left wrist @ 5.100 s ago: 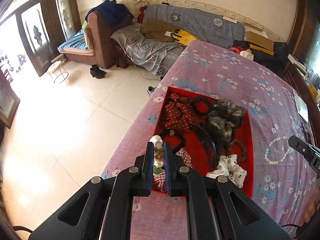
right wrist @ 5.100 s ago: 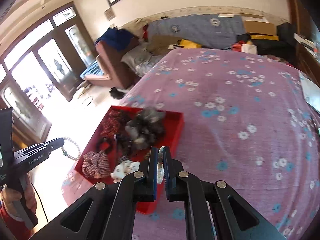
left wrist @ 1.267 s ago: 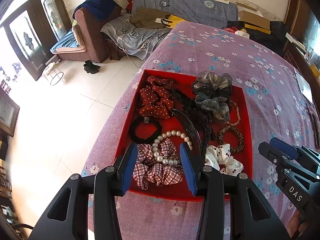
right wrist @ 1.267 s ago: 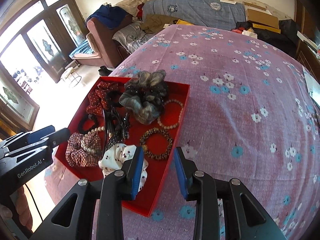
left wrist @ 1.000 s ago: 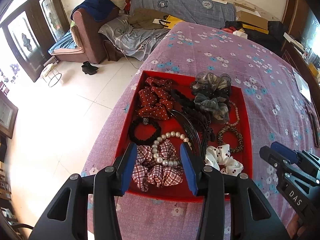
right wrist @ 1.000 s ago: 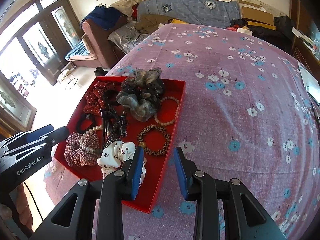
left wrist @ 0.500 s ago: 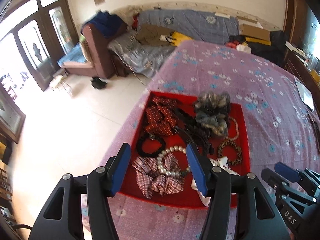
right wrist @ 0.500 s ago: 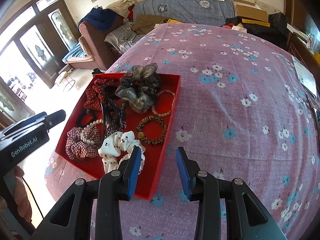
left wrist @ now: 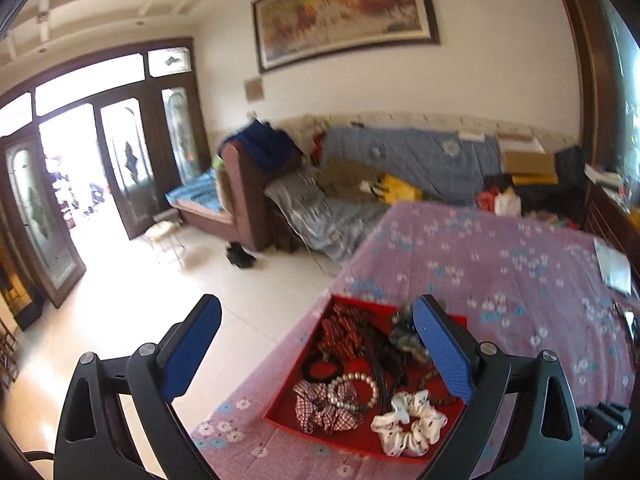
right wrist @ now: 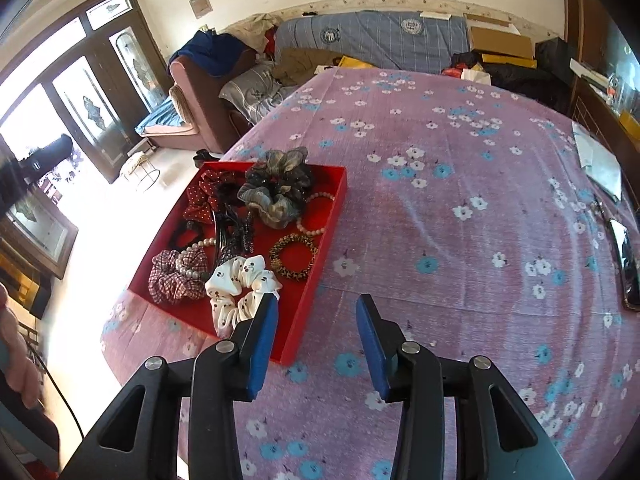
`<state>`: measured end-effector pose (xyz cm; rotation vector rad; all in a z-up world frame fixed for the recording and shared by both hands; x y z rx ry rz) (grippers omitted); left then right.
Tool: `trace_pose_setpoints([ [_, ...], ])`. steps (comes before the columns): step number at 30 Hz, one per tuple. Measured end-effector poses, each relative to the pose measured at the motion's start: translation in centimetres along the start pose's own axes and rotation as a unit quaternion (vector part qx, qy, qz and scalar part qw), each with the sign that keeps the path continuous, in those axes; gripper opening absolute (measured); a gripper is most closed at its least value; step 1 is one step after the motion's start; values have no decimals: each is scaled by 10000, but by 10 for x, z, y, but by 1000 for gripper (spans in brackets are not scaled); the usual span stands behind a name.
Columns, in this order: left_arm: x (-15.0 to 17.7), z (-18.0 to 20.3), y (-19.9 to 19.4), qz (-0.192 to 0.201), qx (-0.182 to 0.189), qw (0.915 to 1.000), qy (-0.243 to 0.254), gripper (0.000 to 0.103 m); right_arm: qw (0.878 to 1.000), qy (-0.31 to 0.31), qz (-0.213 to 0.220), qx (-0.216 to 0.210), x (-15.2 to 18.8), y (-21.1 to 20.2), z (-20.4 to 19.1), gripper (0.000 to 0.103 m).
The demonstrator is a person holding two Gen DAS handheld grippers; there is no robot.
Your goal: Organize jewelry
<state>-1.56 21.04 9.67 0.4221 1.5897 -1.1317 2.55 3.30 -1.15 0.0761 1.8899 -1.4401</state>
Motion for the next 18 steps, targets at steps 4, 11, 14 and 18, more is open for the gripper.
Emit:
trace_pose_setpoints([
  [4, -9, 7, -25, 182, -4, 9998, -16, 99, 9998, -149, 157, 12, 2, -20, 4, 45],
  [11, -4, 17, -52, -47, 198, 9996, -218, 99, 9986, -327, 415, -34, 6, -48, 8, 51],
  [14, 6, 15, -55, -295, 177, 9989, -303, 99, 9983, -394, 418, -76, 11, -52, 7, 52],
  [18, 25, 8, -54, -659, 34, 9972, -360, 99, 9982, -467, 358, -118, 19, -53, 7, 54],
])
Point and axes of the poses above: each gripper's, at about its wrist camera, not at the fingertips, and y roughly the way its jaws point, z to its right, x to its underside, the point moved 5 cm from there along y, roughly the way its jaws point, and after that the axes turned 10 degrees about -y, right-handed, at the moved point
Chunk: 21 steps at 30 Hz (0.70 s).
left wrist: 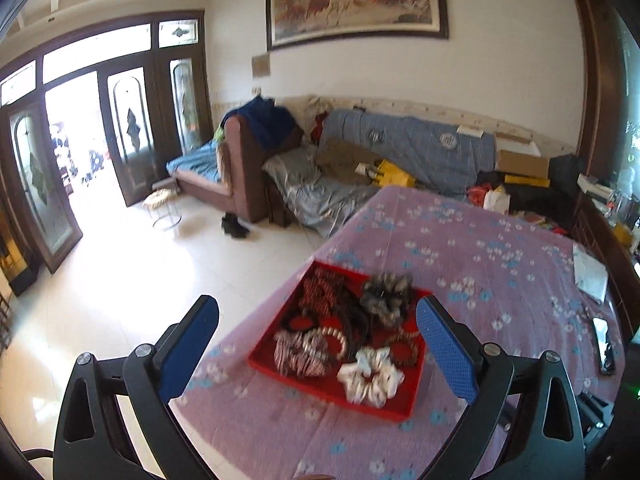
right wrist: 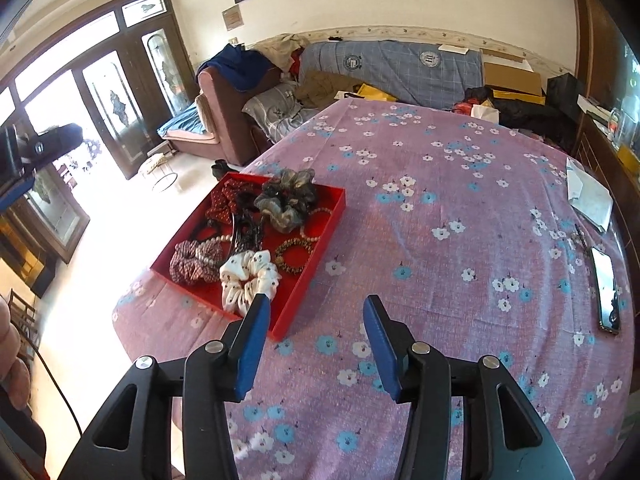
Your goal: Organize jewelry
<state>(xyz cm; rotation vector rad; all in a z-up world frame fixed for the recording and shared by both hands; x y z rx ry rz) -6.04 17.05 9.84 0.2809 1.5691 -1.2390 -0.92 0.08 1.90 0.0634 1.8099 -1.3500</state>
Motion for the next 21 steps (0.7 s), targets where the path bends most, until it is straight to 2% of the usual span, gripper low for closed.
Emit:
trace_pose_setpoints([
  [4, 16, -6, 3, -233, -185, 9995, 51, 99, 10000, -18, -69, -3, 5, 1, 0, 55],
  [8, 28, -10, 4, -386, -305, 9987, 127, 99, 10000, -38, -75, 21, 6, 2, 0, 61],
  [21, 61, -8, 16, -1027, -243, 9938, 361, 99, 9997, -158, -84, 147, 6, 9, -1, 65],
])
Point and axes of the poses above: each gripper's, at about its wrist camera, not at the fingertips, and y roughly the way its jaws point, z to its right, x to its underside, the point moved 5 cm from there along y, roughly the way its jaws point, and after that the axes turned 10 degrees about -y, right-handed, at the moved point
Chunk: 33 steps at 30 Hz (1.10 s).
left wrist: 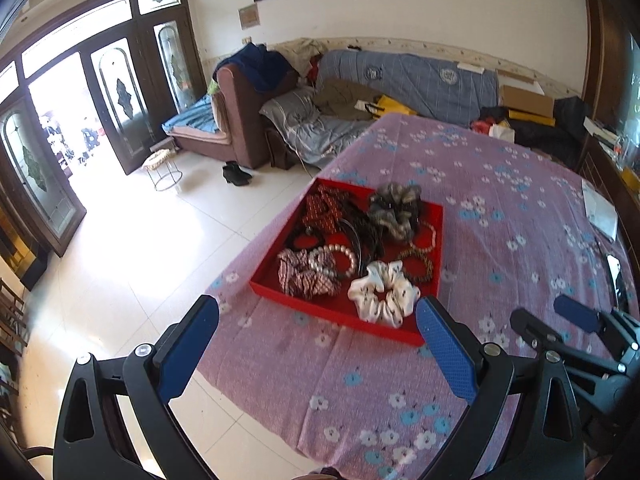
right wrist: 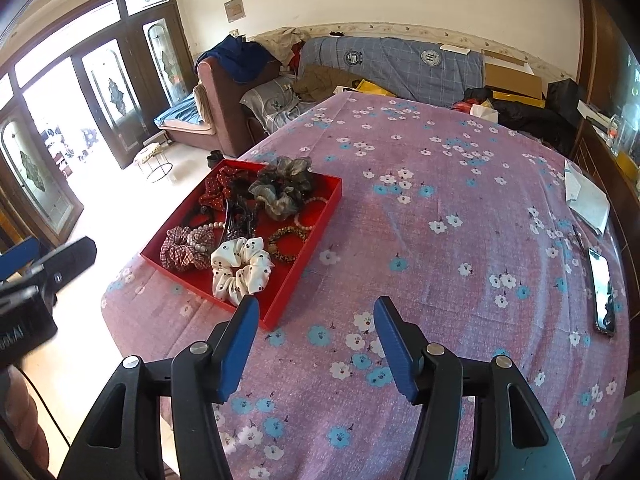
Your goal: Organize jewelry
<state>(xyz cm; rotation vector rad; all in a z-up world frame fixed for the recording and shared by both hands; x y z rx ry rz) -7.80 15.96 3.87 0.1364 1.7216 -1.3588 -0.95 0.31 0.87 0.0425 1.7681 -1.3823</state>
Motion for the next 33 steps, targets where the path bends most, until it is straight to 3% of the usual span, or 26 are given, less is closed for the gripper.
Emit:
trace_pose_setpoints([
  [33, 9, -13, 51, -777, 138, 9967, 163, 99, 9987, 92, -498, 47, -5, 46, -21, 68],
])
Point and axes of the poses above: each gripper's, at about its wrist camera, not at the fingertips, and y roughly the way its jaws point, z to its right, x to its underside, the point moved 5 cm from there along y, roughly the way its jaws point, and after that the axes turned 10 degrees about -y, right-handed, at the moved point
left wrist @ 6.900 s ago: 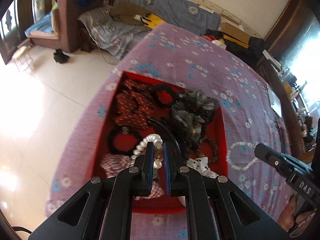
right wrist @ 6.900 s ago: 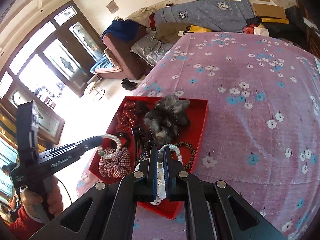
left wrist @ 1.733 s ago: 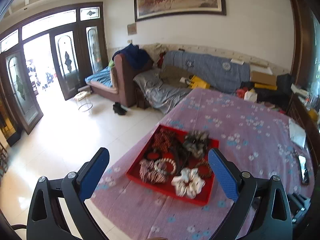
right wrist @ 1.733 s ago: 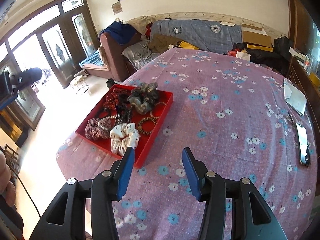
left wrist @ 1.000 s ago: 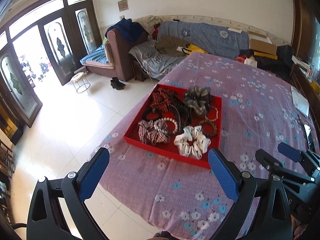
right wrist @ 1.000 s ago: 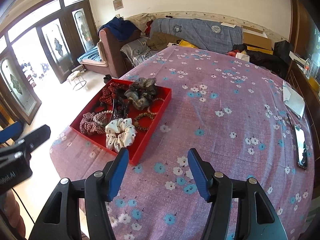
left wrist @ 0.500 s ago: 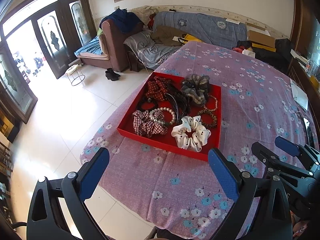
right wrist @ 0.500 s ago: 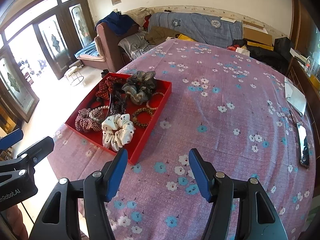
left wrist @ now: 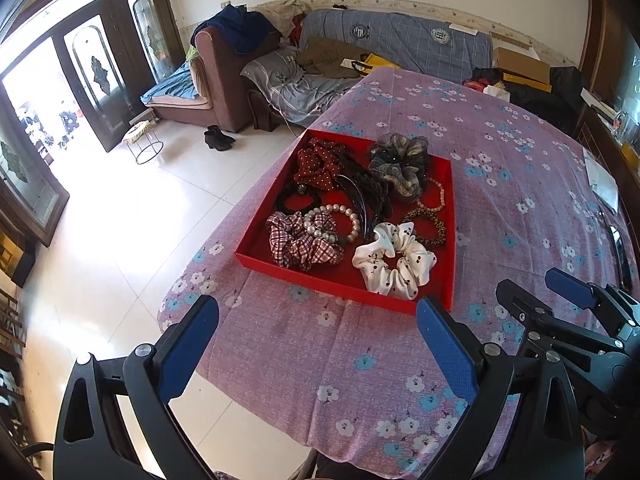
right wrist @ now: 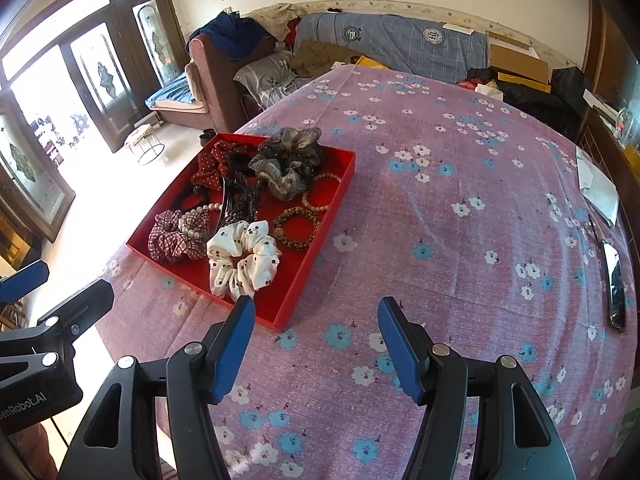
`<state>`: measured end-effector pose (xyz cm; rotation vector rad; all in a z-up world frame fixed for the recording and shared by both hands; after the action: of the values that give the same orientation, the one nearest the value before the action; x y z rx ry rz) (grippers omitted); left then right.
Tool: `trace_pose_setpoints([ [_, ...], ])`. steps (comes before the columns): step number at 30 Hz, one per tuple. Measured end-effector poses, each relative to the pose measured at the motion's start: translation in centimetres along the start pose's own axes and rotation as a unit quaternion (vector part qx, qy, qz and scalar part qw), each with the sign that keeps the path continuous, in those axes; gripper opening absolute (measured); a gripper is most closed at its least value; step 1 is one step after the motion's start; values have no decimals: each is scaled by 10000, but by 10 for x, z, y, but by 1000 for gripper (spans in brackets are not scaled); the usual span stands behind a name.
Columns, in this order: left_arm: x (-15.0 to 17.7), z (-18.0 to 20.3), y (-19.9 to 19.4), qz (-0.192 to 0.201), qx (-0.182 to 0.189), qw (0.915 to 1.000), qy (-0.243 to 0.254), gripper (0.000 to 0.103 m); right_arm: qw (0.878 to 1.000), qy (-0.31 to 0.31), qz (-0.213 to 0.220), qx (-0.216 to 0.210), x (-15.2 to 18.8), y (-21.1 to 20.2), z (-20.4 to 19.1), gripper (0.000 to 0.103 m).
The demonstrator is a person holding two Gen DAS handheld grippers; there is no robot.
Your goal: Organize jewelry
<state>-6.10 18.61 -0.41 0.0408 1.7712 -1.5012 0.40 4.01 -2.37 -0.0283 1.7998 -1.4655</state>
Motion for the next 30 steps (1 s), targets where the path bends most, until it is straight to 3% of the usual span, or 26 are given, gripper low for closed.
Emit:
trace_pose_setpoints([
  [30, -15, -23, 35, -398, 221, 9988, 199, 99, 9991, 249, -272, 192, -15, 29, -21, 70],
])
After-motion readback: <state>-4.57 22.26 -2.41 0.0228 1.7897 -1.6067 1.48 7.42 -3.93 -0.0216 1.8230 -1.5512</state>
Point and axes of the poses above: each gripper's, at about its wrist camera, not at the fingertips, and y roughly the way its jaws point, z to its right, x to its underside, the point moved 5 cm from there along y, roughly the way its jaws point, and after that the axes turned 10 degrees about -y, right-handed, at the moved point
